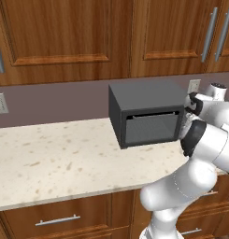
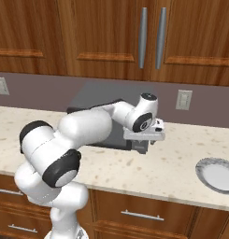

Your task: Pick up the bagel from the plate, place it on the toaster oven rack, close the door, and set the timer.

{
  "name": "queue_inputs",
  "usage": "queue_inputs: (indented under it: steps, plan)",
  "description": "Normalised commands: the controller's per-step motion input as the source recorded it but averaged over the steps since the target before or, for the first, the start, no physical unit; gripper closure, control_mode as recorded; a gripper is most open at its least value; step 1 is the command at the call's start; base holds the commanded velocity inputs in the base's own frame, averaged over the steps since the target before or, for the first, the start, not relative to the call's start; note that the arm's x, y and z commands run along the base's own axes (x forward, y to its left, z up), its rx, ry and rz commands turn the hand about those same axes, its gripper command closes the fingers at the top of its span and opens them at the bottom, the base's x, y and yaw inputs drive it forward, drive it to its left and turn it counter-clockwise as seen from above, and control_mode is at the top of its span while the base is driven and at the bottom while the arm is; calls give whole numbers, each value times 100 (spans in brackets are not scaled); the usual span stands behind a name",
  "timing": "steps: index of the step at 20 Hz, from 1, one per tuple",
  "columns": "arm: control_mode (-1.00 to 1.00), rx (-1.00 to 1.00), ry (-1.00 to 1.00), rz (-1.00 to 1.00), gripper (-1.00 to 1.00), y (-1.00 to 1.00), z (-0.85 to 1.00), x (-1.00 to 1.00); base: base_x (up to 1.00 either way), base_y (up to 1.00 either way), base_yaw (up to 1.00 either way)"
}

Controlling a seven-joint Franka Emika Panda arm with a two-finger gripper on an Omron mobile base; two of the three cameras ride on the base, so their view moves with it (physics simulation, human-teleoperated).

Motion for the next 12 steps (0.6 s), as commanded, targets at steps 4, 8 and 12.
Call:
queue_inputs:
  steps: [4, 8, 12]
  plan:
    - [-100, 9, 0, 21, -100, -2, -20, 26, 0, 0, 0]
    - [-100, 13, 0, 20, -100, 0, -1, 18, 0, 0, 0]
    - [-100, 10, 0, 15, -100, 0, 0, 0, 0, 0, 0]
